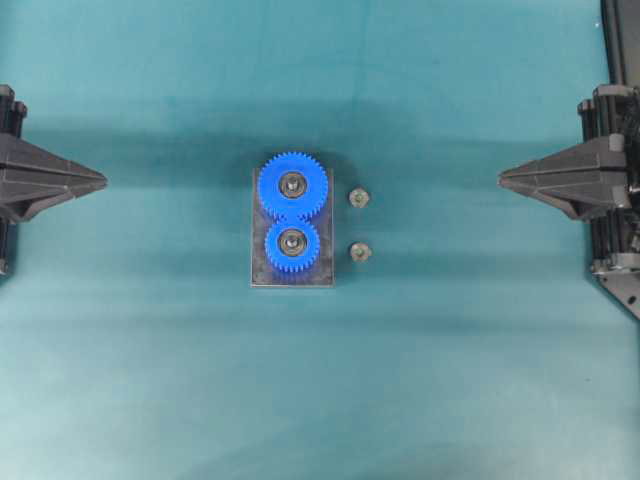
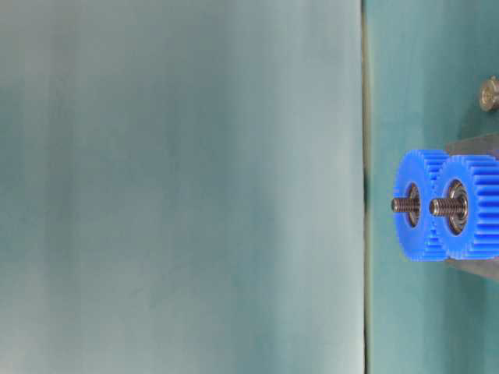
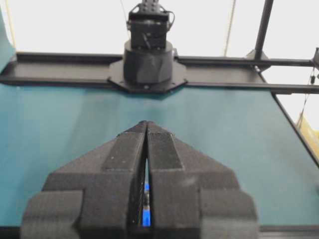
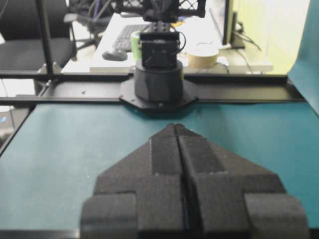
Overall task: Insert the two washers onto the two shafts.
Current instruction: 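Move the right gripper over the upper silver washer beside the plate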
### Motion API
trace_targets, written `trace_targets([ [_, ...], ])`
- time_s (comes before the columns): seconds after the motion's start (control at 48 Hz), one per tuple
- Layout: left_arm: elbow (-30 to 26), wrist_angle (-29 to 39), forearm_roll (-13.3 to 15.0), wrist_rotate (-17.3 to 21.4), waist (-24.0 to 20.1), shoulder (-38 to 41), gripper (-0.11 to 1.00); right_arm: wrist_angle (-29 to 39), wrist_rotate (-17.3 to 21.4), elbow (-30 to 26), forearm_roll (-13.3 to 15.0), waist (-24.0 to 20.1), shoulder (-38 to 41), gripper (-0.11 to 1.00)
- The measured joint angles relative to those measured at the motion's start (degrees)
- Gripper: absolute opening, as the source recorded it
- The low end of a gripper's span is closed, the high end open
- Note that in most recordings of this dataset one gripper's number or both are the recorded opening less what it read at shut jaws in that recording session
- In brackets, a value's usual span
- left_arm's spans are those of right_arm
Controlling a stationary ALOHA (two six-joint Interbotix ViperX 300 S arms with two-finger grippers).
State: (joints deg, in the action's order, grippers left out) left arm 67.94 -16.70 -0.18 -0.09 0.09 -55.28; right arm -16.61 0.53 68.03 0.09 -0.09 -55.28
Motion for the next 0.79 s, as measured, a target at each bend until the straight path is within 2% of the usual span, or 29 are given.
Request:
trace_targets([
  [0.063,0.26,0.00,-0.18,-1.32,0.18,0.35,0.00,0.09,0.00,0.44,-0.44,0.09,0.00,0.01],
  [0.146,0.35,0.44,-0.35,-2.99,0.62,1.14,0.00,2.55,1.05,0.88,-2.81,0.26,0.18,0.01],
  [0.229,0.26,1.85,-0.35,-3.69,0.79,1.76,0.00,8.17,2.90,0.79,-5.54,0.88,0.62,0.01],
  [0.313,-0.18,5.45,-0.35,-3.69,0.79,2.37,0.00,14.50,4.04,0.00,-6.50,1.93,1.76,0.01],
  [0.396,-1.32,10.11,-0.44,-3.69,0.70,3.08,0.00,21.97,4.31,-2.20,-6.59,3.52,4.04,0.01],
  [0.5,-2.55,14.50,-0.44,-3.60,0.70,4.75,0.00,26.89,4.39,-4.13,-6.68,4.75,7.29,0.01],
  [0.792,-6.15,17.58,-0.53,-3.52,0.53,13.80,0.00,30.06,4.39,-7.91,-6.68,5.10,19.60,0.01],
])
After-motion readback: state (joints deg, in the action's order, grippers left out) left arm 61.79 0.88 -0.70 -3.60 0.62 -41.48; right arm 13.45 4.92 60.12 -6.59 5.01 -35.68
